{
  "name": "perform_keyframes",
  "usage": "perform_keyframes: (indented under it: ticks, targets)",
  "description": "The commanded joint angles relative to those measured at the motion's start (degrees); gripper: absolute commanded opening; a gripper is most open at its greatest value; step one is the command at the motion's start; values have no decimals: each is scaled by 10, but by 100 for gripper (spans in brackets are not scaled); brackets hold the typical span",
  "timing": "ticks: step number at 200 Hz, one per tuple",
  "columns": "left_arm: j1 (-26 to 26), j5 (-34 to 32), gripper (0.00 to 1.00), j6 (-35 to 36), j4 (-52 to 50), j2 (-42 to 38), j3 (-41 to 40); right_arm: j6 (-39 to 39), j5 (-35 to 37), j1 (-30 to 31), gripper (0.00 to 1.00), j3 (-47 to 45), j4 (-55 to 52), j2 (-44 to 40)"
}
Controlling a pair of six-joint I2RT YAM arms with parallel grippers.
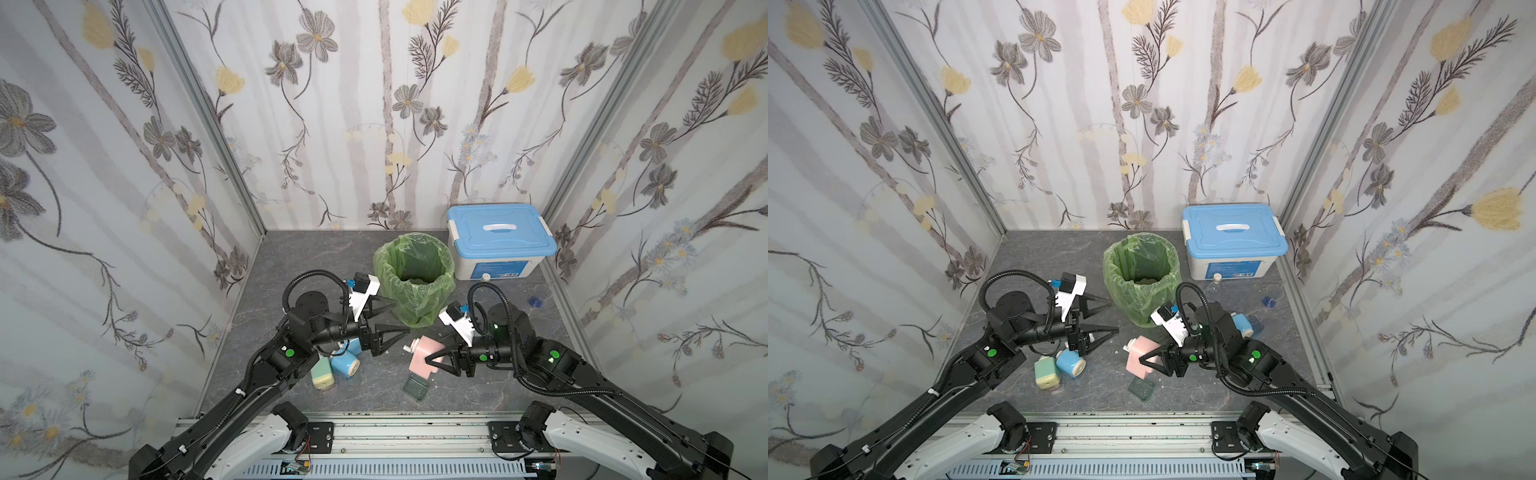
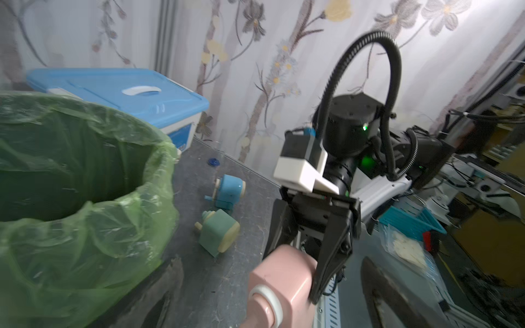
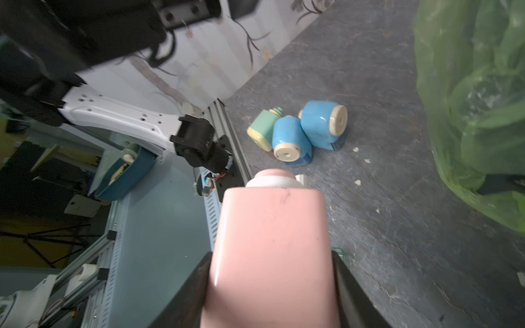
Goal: Take out the pencil sharpener tray and clean the shavings
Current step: Move the pencil sharpener to the center of the board.
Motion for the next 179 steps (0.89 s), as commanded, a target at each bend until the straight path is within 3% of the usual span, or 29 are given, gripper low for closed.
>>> perform_keyframes:
  ticks: [1,26,58,104,124,179]
  targets:
    - [20,-106,100,-26,9,-19,-8,42,182,38,42,-42,96,2]
    - [39,-128,100,-45,16,-25,-11,94,315,81,42,-75,146,18]
    - [53,-128,100,-61,34,-21,-18,179,428,97,43,-102,168,57]
    - [67,-118,100,-77,55,-11,-23,274,542,122,45,-90,159,134]
    - [71,-113,100,-82,65,-7,-25,290,561,124,47,-90,177,160]
    - [77,-109,100,-88,73,-16,-36,352,655,129,49,-61,84,213]
